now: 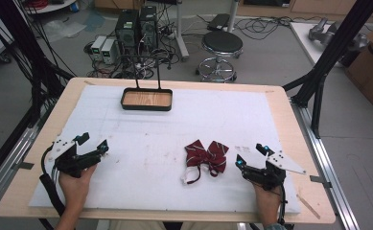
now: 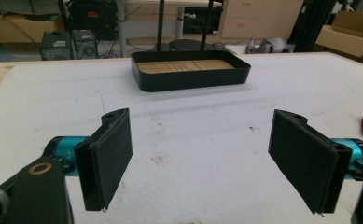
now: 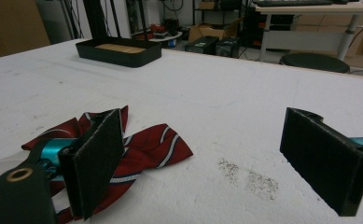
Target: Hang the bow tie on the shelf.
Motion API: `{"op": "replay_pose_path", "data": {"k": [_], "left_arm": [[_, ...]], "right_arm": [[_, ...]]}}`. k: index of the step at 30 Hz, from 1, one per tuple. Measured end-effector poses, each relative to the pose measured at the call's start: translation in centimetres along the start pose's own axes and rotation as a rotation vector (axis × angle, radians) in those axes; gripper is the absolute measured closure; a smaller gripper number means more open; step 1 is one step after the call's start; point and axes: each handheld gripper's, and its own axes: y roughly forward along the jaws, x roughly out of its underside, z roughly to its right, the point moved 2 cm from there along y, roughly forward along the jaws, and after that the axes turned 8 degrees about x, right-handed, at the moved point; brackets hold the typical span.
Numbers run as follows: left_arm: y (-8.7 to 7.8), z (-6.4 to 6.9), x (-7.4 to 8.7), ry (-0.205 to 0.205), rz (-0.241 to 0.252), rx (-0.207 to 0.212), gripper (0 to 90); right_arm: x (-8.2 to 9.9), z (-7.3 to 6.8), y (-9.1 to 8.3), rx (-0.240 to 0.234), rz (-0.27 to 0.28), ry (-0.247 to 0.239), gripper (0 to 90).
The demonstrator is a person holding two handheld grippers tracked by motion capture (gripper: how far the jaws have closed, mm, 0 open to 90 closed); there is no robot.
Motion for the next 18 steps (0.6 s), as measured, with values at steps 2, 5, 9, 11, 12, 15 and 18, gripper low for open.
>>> {"op": "replay_pose_path", "data": {"k": [2,5,9,11,12,15,18], "left_arm": [[0.02,-0.06,-0.04,-0.001,0.005,-0.004,21.8],[0.03,-0.17,-0.08,-0.002,0.000,-0.005,21.8],[0.03,-0.18,-0.09,-0.006,0.003,-0.011,21.7],[0.07,-0.17,-0.06,-0.004,-0.005,-0.008,21.3],[0.10,-0.15,-0.05,-0.006,-0.008,-0.006,21.2],[0.03,-0.09,-0.04,-0.007,-0.009,-0.008,21.1],[-0.02,-0.15,-0.05,-0.012,-0.001,-0.006,20.9]], "right_arm": [[0.00,0.03,-0.01,-0.001,0.001,0.004,12.7],[0.06,0.11,0.10,0.003,-0.007,0.001,12.7],[0.10,0.06,0.20,0.005,-0.014,-0.008,12.6],[0.15,0.02,0.27,0.009,-0.023,-0.004,12.3],[0.18,0.04,0.33,0.010,-0.029,-0.008,12.2],[0.24,0.12,0.53,0.021,-0.038,-0.014,11.8],[0.35,0.11,0.69,0.043,-0.051,-0.009,11.7]]}}
